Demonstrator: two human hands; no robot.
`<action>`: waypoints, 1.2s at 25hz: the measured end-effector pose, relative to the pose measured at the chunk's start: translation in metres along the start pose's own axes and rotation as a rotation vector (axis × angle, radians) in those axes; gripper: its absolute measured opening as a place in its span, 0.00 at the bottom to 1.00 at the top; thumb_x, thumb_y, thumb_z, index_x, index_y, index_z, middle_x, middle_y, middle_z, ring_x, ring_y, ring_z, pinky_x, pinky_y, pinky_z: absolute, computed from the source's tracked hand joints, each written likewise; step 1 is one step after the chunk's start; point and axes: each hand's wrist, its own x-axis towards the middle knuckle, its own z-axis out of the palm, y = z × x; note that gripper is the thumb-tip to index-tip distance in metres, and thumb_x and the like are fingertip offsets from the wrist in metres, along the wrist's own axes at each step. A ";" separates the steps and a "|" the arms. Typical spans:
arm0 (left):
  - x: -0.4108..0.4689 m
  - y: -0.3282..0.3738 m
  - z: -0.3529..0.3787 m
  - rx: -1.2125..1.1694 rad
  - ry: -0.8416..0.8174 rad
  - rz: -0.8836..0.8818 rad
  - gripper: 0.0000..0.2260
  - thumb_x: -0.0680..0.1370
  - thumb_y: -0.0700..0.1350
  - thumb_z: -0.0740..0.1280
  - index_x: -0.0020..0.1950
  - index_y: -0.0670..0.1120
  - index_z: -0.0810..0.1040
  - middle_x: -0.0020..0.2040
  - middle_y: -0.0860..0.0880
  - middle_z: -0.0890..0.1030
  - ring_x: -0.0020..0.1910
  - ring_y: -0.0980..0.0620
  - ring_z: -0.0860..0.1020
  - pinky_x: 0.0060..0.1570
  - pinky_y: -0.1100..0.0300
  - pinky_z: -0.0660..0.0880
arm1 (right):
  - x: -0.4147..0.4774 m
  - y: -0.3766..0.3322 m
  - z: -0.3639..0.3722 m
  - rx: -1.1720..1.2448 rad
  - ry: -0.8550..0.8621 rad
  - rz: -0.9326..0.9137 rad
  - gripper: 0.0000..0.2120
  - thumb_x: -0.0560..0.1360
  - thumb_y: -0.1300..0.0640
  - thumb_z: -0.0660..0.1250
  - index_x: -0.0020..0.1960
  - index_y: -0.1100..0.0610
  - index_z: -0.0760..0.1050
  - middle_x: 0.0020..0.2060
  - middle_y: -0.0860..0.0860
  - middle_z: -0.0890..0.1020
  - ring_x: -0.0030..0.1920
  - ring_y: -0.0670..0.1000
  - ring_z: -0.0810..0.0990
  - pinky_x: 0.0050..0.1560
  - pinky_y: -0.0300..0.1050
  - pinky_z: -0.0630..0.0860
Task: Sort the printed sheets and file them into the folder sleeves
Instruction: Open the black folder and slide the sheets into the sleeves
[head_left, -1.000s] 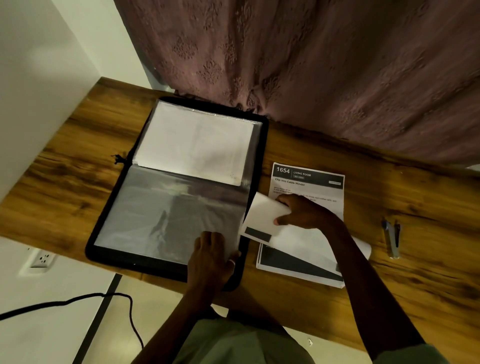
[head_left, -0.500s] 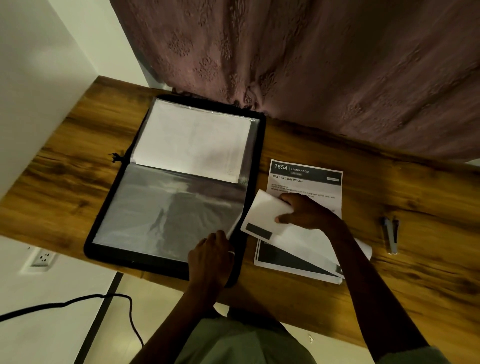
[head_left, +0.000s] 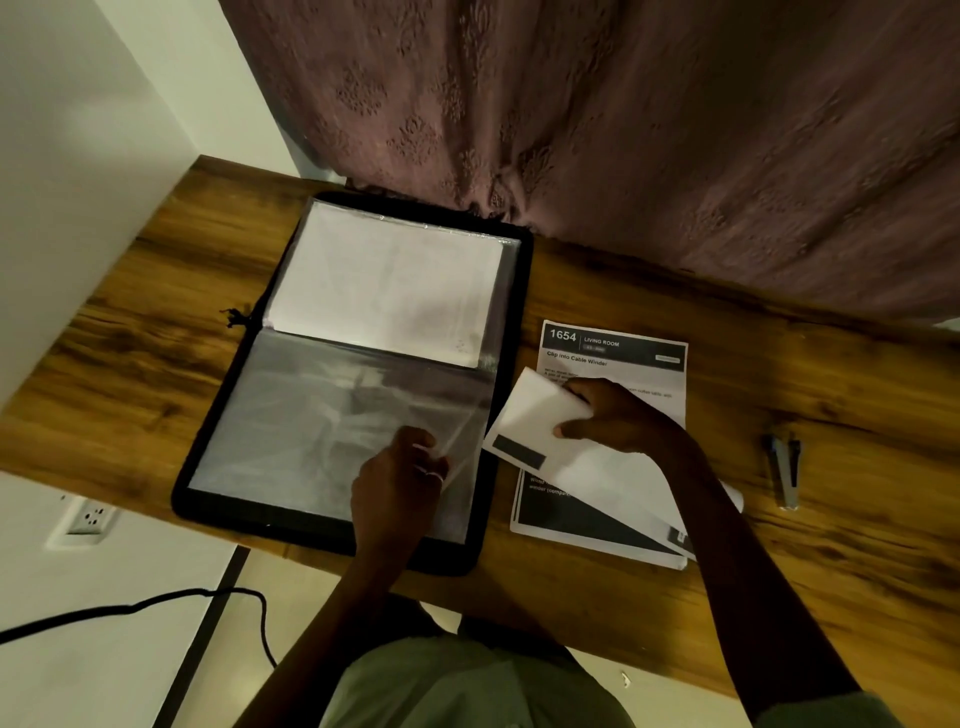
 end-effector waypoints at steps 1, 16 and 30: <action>-0.001 0.001 -0.001 0.045 0.029 0.069 0.14 0.76 0.44 0.73 0.59 0.51 0.76 0.49 0.53 0.84 0.38 0.58 0.80 0.37 0.63 0.77 | 0.001 -0.001 -0.002 0.028 0.002 0.002 0.32 0.73 0.51 0.74 0.73 0.55 0.67 0.70 0.53 0.72 0.69 0.57 0.71 0.70 0.57 0.68; -0.011 0.034 0.004 0.456 -0.041 0.220 0.27 0.75 0.39 0.71 0.73 0.42 0.68 0.74 0.47 0.67 0.59 0.45 0.74 0.41 0.58 0.74 | 0.028 -0.042 0.033 -0.087 -0.207 -0.010 0.29 0.73 0.50 0.74 0.70 0.55 0.68 0.63 0.55 0.77 0.61 0.56 0.77 0.59 0.50 0.76; -0.019 0.019 0.018 0.545 -0.327 0.306 0.25 0.83 0.49 0.62 0.78 0.51 0.59 0.79 0.50 0.53 0.73 0.49 0.63 0.61 0.57 0.75 | 0.042 -0.063 0.047 -0.096 0.017 -0.070 0.38 0.71 0.52 0.76 0.72 0.54 0.57 0.66 0.57 0.72 0.63 0.58 0.75 0.54 0.46 0.73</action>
